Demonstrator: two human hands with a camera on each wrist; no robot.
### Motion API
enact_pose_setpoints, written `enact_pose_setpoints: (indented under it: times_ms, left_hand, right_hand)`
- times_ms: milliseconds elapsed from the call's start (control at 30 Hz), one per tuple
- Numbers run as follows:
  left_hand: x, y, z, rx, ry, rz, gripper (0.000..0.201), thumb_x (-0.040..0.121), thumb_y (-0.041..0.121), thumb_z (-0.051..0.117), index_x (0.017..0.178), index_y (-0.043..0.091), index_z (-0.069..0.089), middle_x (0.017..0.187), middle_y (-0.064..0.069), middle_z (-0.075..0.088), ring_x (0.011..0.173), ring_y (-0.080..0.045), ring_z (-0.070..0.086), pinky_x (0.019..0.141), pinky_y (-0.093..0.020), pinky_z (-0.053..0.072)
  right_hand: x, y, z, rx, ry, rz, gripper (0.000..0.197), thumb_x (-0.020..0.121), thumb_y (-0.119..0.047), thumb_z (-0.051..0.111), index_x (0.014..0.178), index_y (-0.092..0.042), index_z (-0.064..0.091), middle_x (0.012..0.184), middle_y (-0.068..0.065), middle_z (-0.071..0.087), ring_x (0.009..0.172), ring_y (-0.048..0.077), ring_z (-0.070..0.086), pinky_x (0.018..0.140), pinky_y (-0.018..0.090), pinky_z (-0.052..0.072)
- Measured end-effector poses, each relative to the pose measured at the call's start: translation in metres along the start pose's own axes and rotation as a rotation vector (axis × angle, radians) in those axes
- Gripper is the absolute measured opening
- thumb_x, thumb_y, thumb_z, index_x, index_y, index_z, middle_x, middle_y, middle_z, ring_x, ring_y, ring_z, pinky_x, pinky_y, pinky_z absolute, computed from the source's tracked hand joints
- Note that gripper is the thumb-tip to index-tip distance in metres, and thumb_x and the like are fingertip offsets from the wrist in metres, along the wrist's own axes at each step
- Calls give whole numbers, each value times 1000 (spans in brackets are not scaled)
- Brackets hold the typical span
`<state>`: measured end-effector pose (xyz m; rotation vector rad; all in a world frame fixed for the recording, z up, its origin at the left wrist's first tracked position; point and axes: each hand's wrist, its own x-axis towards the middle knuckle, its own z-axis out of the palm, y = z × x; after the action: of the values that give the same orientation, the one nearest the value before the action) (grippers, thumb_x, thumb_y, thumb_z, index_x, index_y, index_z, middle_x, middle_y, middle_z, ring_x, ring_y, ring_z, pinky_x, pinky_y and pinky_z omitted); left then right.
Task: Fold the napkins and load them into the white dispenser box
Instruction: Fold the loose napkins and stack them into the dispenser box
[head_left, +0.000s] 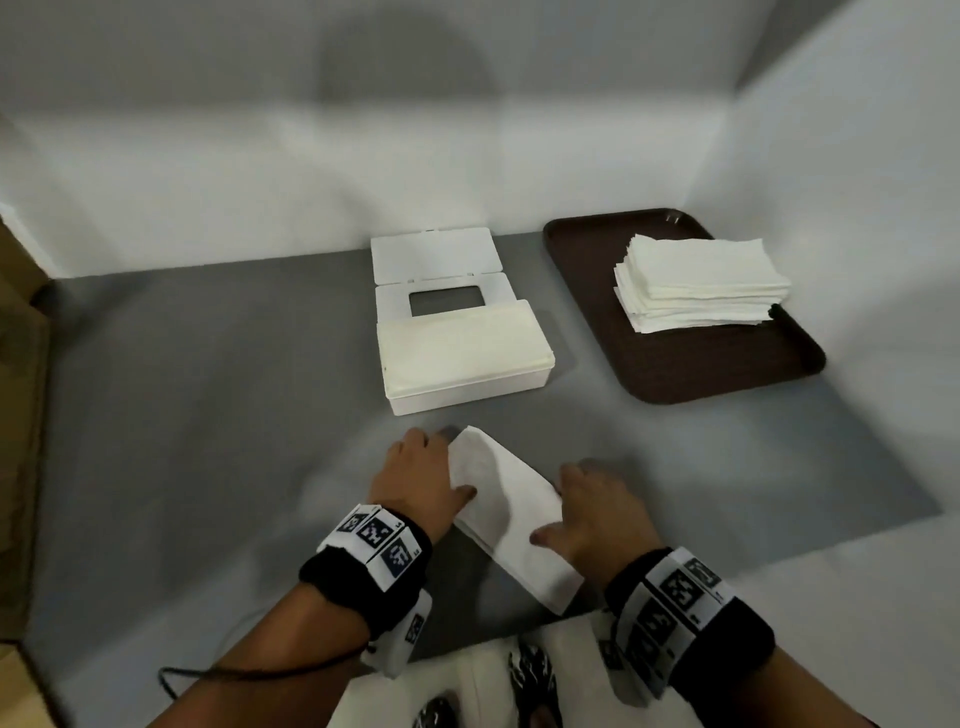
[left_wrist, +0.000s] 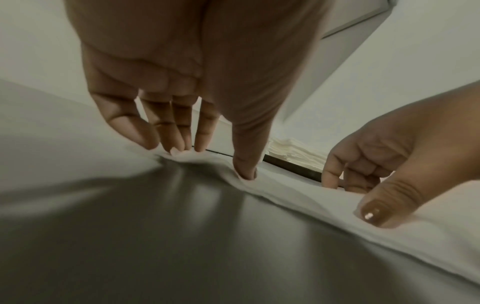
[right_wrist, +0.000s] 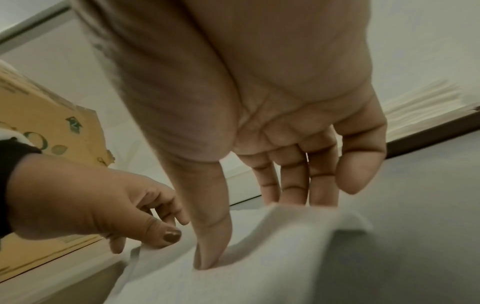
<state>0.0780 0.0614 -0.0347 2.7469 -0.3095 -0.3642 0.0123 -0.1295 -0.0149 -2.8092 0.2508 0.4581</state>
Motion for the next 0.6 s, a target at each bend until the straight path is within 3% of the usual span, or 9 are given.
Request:
enact_pose_setpoints:
  times_ms: [167, 333, 367, 433, 467, 500, 600]
  left_hand:
    - [2, -2, 1, 26, 12, -18, 70, 78, 54, 64, 137, 29, 38, 125, -5, 48, 119, -28, 44, 99, -42, 43]
    - [3, -7, -5, 40, 23, -1, 73, 74, 60, 62, 137, 30, 39, 125, -3, 48, 118, -27, 44, 98, -40, 43]
    - [2, -8, -8, 17, 26, 10, 68, 74, 61, 62, 131, 27, 45, 120, -3, 51, 113, -26, 47, 94, -39, 45]
    - [2, -10, -16, -130, 59, 67, 46, 74, 61, 64, 97, 21, 59, 93, 0, 58, 88, -21, 54, 74, -32, 46]
    - [0, -10, -21, -235, 73, 86, 38, 75, 57, 67, 80, 21, 57, 78, 2, 55, 74, -18, 52, 63, -28, 42]
    - [-2, -11, -27, -342, 77, 79, 35, 76, 51, 70, 73, 21, 54, 71, 3, 53, 66, -16, 49, 58, -27, 38]
    - [-5, -12, -42, -612, 54, 10, 33, 80, 40, 72, 86, 11, 58, 74, -2, 56, 66, -16, 50, 61, -26, 39]
  right_hand:
    - [0, -4, -3, -26, -55, 19, 53, 75, -50, 72, 114, -19, 56, 121, 5, 60, 112, 29, 57, 91, 37, 47]
    - [0, -11, -17, 117, -8, -60, 38, 83, -33, 69, 117, -19, 62, 118, 5, 65, 111, 26, 59, 89, 29, 44]
    - [-1, -12, -23, 162, 8, -89, 33, 83, -31, 69, 113, -20, 64, 112, 5, 67, 107, 26, 61, 88, 30, 45]
    - [-2, -14, -38, 232, 29, -168, 21, 82, -29, 68, 100, -20, 66, 101, 4, 69, 97, 24, 63, 84, 33, 49]
    - [-2, -14, -47, 264, 38, -209, 15, 81, -27, 67, 94, -19, 66, 96, 2, 69, 92, 22, 63, 81, 34, 49]
    - [-2, -14, -56, 298, 46, -243, 8, 82, -26, 67, 87, -20, 66, 89, -1, 68, 86, 19, 62, 77, 33, 49]
    - [1, -14, -79, 356, 25, -305, 13, 81, -24, 70, 73, -25, 61, 74, -8, 61, 71, 9, 57, 63, 23, 42]
